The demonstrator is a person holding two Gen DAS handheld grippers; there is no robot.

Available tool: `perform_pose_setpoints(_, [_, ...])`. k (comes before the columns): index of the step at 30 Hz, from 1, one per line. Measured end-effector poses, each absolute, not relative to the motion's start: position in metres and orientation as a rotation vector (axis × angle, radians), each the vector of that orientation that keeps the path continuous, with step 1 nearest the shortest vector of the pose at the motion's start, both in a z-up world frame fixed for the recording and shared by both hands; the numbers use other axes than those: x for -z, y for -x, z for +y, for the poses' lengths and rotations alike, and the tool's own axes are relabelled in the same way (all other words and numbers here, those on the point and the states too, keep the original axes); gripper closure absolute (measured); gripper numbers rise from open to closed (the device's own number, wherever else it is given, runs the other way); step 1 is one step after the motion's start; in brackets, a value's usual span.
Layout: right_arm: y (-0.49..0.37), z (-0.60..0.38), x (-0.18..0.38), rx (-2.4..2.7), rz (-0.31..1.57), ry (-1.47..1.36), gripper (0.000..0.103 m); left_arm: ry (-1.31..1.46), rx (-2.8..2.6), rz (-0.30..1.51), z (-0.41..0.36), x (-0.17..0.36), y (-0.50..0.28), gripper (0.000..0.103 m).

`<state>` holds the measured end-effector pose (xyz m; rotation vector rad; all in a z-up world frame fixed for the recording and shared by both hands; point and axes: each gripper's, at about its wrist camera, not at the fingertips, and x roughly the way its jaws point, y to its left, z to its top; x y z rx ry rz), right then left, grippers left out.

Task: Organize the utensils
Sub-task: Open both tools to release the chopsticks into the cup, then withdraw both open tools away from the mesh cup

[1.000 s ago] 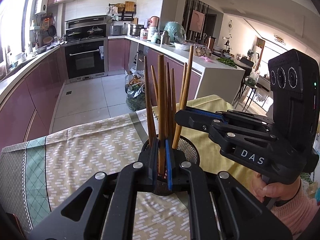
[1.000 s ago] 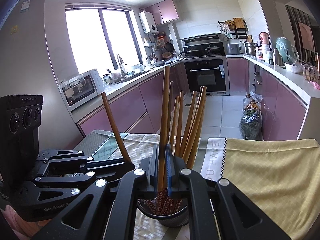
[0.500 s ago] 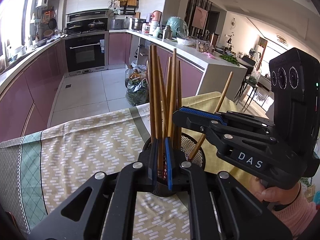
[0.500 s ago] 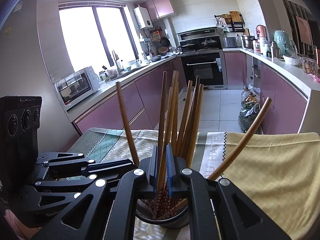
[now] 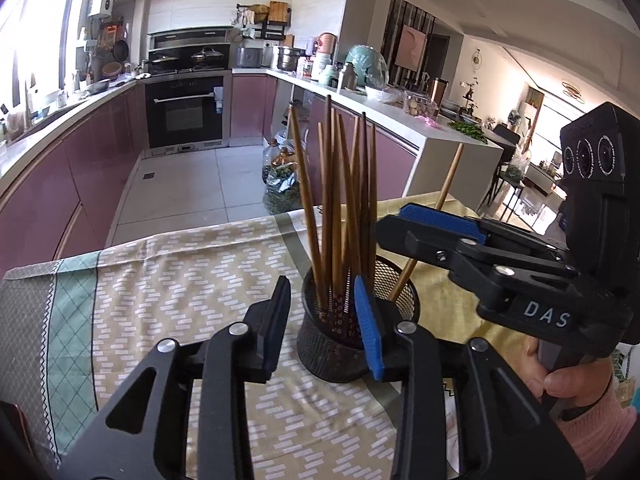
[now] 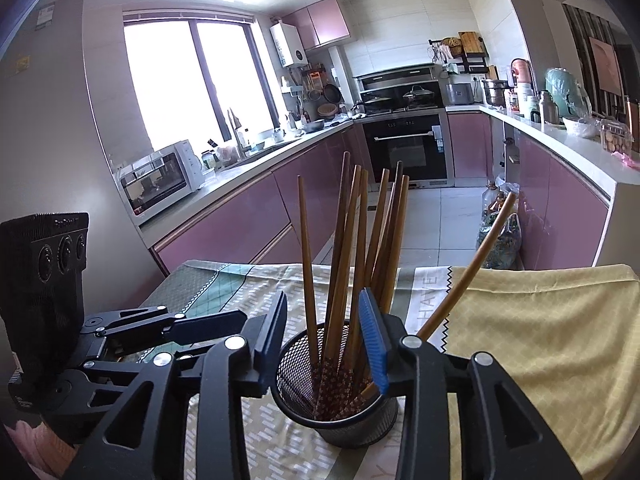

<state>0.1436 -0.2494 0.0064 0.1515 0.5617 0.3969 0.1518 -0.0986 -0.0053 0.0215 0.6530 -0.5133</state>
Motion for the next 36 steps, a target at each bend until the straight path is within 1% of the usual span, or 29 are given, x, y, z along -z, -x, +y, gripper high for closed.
perform_pose_setpoints(1, [-0.139, -0.249, -0.009, -0.397, 0.549, -0.145, 0.057, -0.019, 0.493, 0.635, -0.093, 0.005, -0.147, 0.062])
perform_pose_setpoints(2, [-0.134, -0.249, -0.011, -0.397, 0.536, -0.142, 0.052, -0.013, 0.471, 0.614, -0.087, 0.004, -0.142, 0.050])
perform_pose_setpoints(4, [-0.123, -0.248, -0.013, -0.395, 0.508, -0.134, 0.029, -0.004, 0.426, 0.566, -0.075, 0.001, -0.131, 0.030])
perform_pose_setpoints(5, [-0.118, -0.247, -0.013, -0.394, 0.494, -0.126, 0.025, -0.004, 0.404, 0.543, -0.070, 0.000, -0.126, 0.024])
perform_pose_setpoints(6, [-0.114, -0.245, -0.014, -0.388, 0.481, -0.115, 0.018, 0.000, 0.379, 0.516, -0.065, 0.000, -0.119, 0.011])
perform_pose_setpoints(7, [-0.109, -0.244, -0.013, -0.377, 0.467, -0.107, 0.011, 0.000, 0.354, 0.491, -0.060, -0.001, -0.114, 0.005])
perform_pose_setpoints(11, [-0.098, -0.241, -0.009, -0.351, 0.448, -0.102, 0.007, 0.014, 0.317, 0.441, -0.046, -0.002, -0.094, 0.006])
perform_pose_setpoints(16, [-0.087, -0.237, -0.003, -0.341, 0.432, -0.104, 0.007, 0.009, 0.252, 0.376, -0.026, -0.007, -0.073, 0.006])
perform_pose_setpoints(27, [-0.058, -0.212, 0.006, -0.301, 0.375, -0.046, 0.007, 0.019, 0.209, 0.329, -0.001, -0.011, -0.042, 0.006])
perform_pose_setpoints(36, [-0.046, -0.204, 0.006, -0.273, 0.338, -0.014, 0.007, 0.047, 0.194, 0.315, 0.007, -0.016, -0.037, 0.006])
